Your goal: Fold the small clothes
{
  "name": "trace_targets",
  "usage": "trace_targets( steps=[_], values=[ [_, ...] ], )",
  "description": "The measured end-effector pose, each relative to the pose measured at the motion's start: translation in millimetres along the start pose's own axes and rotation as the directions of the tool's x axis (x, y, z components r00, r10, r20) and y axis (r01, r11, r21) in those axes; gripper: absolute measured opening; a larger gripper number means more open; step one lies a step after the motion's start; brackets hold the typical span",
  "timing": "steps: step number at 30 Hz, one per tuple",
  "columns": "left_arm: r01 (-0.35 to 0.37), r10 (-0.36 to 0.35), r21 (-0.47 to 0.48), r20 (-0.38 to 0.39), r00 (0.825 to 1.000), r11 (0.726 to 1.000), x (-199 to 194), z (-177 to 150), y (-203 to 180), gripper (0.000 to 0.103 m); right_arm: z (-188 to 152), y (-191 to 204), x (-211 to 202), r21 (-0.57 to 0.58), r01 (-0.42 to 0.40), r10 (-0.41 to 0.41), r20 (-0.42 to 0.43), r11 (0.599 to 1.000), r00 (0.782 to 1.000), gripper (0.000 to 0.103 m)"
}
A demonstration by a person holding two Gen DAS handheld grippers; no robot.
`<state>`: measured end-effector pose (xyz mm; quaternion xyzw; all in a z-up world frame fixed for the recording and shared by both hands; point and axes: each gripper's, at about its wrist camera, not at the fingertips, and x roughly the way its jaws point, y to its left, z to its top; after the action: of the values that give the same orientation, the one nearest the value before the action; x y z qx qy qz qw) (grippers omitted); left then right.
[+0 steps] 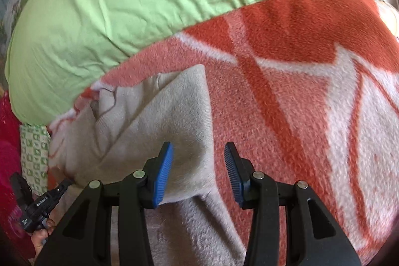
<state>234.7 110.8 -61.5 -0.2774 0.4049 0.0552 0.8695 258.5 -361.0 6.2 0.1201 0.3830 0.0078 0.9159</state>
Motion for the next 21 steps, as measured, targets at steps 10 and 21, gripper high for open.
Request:
trace_targets(
  steps=[10,21],
  values=[
    [-0.096,0.093,-0.077,-0.045,0.995,0.992,16.9,-9.1,12.1,0.033,21.8,5.6,48.4,-0.063,0.036,-0.043,-0.111,0.997,0.993,0.060],
    [-0.019,0.004,0.143,0.102,0.995,0.989,-33.5,-3.2,-24.0,0.004,49.4,12.7,-7.7,-0.112,0.038,-0.041,-0.024,0.993,0.999,0.006]
  ],
)
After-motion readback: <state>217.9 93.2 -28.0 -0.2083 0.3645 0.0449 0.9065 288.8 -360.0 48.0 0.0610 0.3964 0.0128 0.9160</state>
